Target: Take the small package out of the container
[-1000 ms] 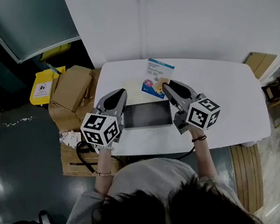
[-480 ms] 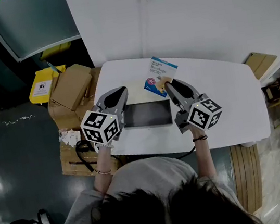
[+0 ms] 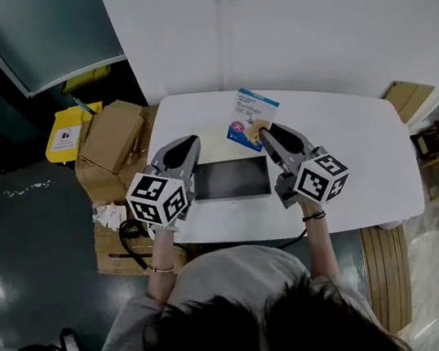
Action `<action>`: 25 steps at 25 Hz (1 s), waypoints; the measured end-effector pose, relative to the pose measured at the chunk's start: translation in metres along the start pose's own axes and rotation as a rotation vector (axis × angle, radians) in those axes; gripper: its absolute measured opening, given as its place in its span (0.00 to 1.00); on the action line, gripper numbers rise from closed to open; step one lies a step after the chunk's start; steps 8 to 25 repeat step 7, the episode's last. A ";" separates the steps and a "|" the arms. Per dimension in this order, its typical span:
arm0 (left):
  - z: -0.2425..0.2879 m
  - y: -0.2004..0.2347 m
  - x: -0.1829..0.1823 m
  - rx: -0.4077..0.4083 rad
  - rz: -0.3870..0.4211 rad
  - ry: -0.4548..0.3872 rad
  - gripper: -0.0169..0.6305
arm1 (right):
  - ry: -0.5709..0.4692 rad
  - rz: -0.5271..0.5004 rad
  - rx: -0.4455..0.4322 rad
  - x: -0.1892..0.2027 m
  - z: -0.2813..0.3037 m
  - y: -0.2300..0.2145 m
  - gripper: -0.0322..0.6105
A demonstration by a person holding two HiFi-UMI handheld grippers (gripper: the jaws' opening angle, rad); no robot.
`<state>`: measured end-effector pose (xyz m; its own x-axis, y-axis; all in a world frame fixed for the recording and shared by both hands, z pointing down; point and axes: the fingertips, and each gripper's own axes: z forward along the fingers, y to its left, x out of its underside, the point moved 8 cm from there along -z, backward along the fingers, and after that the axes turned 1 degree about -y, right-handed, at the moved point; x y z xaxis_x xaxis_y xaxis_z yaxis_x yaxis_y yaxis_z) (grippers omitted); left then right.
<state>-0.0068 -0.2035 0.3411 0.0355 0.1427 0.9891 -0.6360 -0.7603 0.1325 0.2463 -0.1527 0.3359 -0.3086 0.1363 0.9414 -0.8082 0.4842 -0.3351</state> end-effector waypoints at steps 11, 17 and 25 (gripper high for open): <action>0.002 0.002 0.002 0.001 -0.001 0.002 0.01 | -0.002 0.000 0.004 0.001 0.001 -0.003 0.21; 0.002 0.002 0.002 0.001 -0.001 0.002 0.01 | -0.002 0.000 0.004 0.001 0.001 -0.003 0.21; 0.002 0.002 0.002 0.001 -0.001 0.002 0.01 | -0.002 0.000 0.004 0.001 0.001 -0.003 0.21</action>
